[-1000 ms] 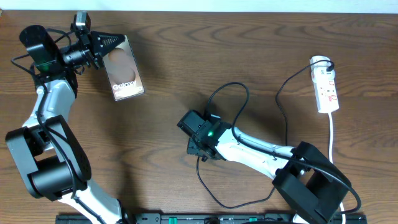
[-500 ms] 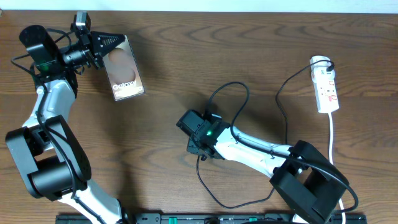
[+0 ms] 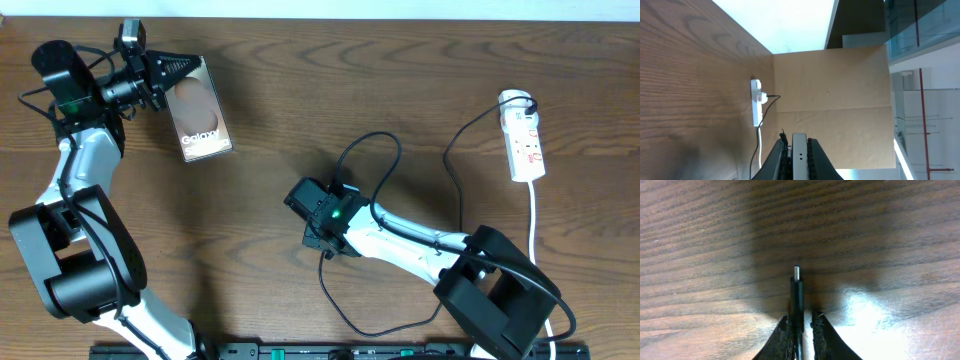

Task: Plug charger to phone and switch on socket
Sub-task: 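Lower the right gripper and grasp the black cable's connector end, then lift the cable connector with the right gripper toward the phone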

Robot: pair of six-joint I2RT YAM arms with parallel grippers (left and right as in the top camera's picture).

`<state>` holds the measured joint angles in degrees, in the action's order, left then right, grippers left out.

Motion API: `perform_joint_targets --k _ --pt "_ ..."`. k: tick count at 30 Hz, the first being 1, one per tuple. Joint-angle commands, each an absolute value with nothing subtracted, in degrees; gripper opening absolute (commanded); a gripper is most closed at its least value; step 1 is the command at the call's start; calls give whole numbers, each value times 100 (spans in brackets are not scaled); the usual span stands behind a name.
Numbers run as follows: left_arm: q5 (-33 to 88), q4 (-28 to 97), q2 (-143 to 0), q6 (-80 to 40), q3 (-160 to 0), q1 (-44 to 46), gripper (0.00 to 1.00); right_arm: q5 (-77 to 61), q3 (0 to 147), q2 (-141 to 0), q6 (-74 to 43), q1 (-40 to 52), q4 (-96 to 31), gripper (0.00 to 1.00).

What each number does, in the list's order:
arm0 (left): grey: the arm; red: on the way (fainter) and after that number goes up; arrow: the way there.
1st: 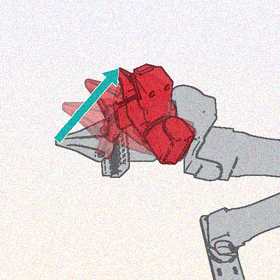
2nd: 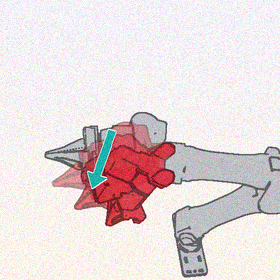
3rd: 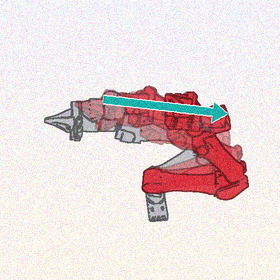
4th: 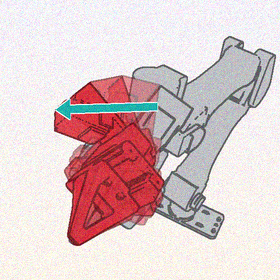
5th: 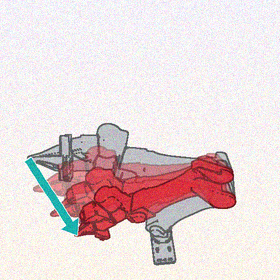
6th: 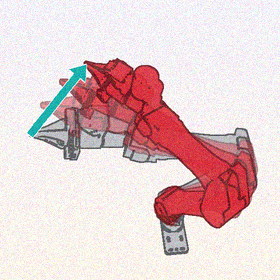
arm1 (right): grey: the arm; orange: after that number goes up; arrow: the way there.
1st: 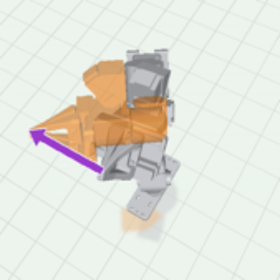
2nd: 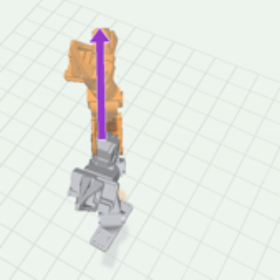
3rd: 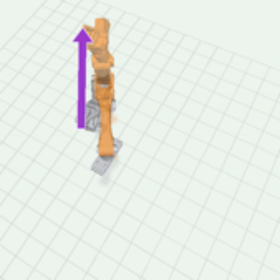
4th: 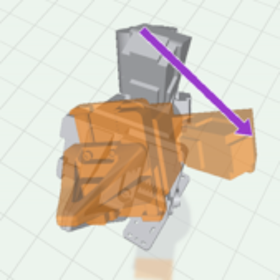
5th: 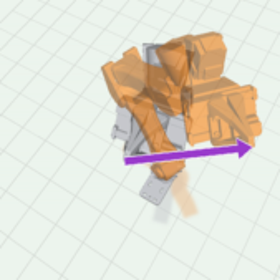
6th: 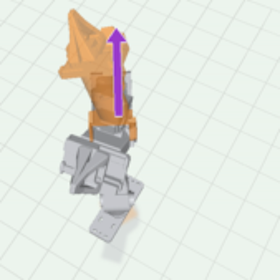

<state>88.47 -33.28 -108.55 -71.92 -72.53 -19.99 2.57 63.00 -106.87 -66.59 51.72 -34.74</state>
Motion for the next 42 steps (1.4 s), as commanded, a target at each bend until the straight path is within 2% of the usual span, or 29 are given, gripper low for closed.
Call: perform_joint_targets --k 1,5,14,17,20,24,29,38,42 --pt "9004 -3352 -10768 -7179 -7336 -2008 7 412 6285 -10888 -6729 5203 -3511 9" --pt "9004 -3352 -10768 -7179 -7336 -2008 7 292 6285 -10888 -6814 5203 -3465 1" --pt "9004 -3352 -10768 -7179 -7334 -2008 8 -73 6285 -10888 -6807 5196 -3168 1" --pt "9004 -3352 -10768 -7179 -7336 -2008 7 -294 6285 -10886 -6366 5175 -2926 1" --pt "9002 -3352 -10768 -7177 -7336 -2008 7 -1015 6285 -10886 -5323 5144 -2187 1" --pt "9002 -3352 -10768 -7159 -7336 -2008 7 -2775 6285 -10886 -3955 5057 -1041 1" --pt "9004 -3354 -10768 -7157 -7336 -2008 7 -4403 6285 -10886 -3002 4890 -386 1" --pt "9002 -3354 -10768 -6960 -7334 -2008 7 -6305 6285 -10886 -2088 4464 -320 1" --pt "9002 -3354 -10768 -6941 -7336 -2008 8 -6359 6285 -10886 -2073 4407 -128 1"
